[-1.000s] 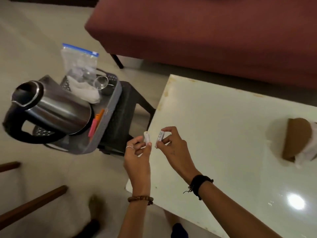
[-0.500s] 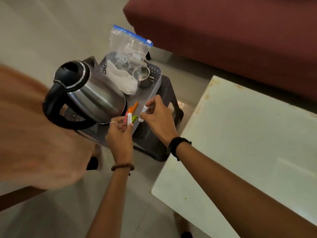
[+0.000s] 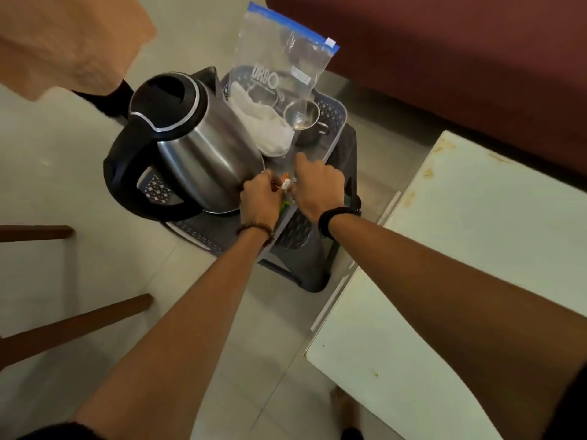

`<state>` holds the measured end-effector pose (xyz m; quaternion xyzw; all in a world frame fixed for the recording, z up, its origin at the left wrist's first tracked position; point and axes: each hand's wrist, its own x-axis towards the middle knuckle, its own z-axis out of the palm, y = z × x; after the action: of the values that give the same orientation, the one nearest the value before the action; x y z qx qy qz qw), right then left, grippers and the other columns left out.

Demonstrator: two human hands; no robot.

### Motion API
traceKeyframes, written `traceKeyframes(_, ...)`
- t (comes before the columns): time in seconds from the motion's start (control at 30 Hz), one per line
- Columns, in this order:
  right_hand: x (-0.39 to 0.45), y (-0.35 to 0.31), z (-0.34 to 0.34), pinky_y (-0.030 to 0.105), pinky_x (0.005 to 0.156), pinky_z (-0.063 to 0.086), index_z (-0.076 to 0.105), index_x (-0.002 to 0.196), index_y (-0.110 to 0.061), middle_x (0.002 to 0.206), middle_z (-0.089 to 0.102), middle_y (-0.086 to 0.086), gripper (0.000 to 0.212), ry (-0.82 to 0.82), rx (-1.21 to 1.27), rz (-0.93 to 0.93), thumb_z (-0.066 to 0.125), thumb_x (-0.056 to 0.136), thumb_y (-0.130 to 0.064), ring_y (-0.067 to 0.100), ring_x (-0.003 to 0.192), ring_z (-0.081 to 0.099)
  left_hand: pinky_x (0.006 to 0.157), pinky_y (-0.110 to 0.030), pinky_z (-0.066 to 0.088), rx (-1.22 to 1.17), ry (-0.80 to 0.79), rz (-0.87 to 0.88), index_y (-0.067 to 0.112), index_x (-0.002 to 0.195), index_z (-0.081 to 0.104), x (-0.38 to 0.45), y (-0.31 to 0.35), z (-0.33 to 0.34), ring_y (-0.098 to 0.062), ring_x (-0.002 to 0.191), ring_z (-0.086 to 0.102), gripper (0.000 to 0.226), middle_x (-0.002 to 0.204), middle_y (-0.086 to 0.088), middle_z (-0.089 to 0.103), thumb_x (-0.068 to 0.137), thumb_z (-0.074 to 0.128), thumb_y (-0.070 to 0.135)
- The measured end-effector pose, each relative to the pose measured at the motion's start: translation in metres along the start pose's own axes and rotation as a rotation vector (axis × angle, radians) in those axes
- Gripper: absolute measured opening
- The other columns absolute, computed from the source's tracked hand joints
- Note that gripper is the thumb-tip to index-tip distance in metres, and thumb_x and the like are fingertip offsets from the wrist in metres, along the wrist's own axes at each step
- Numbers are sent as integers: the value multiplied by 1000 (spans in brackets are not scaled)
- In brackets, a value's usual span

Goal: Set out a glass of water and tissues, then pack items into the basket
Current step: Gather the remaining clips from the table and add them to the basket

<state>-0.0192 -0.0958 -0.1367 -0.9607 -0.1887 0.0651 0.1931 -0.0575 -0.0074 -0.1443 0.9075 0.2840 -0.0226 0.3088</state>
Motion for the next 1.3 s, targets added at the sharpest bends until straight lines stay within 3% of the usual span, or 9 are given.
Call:
traceKeyframes(0.13,2,0,2,36,59,35,60,87,-4,92,66,15,18,-20,-34,39,45,92,-10,35,82,63,82,-41,53,69,-48,62,9,90,62,2,-6,0,-30,93,64,11,96,-16,69,89,58,19)
traceKeyframes(0.3,-14,13,-9,41,71,51,60,96,-5,107,57,11,20,74,241,9,44,95,-18,29,84,60,80,-37,53,19,-15,101,8,97,64,-8,3,-1,-25,90,63,19,100,-11,67,93,52,22)
traceKeyframes(0.5,-84,63,-29,17,57,40,60,93,-14,91,64,2,15,243,457,18,51,94,-27,10,72,53,73,-12,42,-171,141,462,9,91,63,-78,55,9,-8,79,53,8,85,-3,61,88,56,10)
traceKeyframes(0.6,-137,111,-40,21,55,42,61,95,-17,86,69,-1,17,212,456,156,51,94,-32,13,68,59,74,-8,42,-204,-38,510,8,93,64,-131,81,46,-7,79,52,9,86,2,58,88,56,8)
traceKeyframes(0.7,-201,174,-52,20,50,39,60,99,-20,80,71,-4,15,160,388,300,52,93,-32,13,61,57,72,2,38,-248,-232,426,8,96,64,-190,110,100,0,76,52,11,92,4,59,90,55,9)
traceKeyframes(0.8,-275,243,-68,31,55,45,59,99,-21,72,70,-2,12,139,328,477,51,93,-29,19,62,63,68,0,40,-321,-368,339,14,92,61,-261,147,159,0,75,56,10,90,7,61,90,54,7)
traceKeyframes(0.93,-394,329,-92,27,51,41,61,101,-19,69,68,-2,12,211,310,724,55,92,-25,18,57,62,65,-3,42,-321,-531,328,18,86,57,-368,201,235,-3,75,59,11,89,4,65,89,54,8)
traceKeyframes(1.2,-598,445,-141,25,51,42,62,101,-19,62,60,-8,13,318,315,1034,57,91,-24,12,49,53,65,-1,43,-179,-847,536,26,84,53,-555,285,337,5,72,57,15,83,11,61,89,57,12)
traceKeyframes(1.3,-649,478,-154,24,52,42,62,101,-19,62,66,-4,13,365,311,1099,57,90,-24,15,53,59,65,0,43,-125,-927,653,22,88,58,-605,309,369,4,73,58,8,86,11,62,89,58,14)
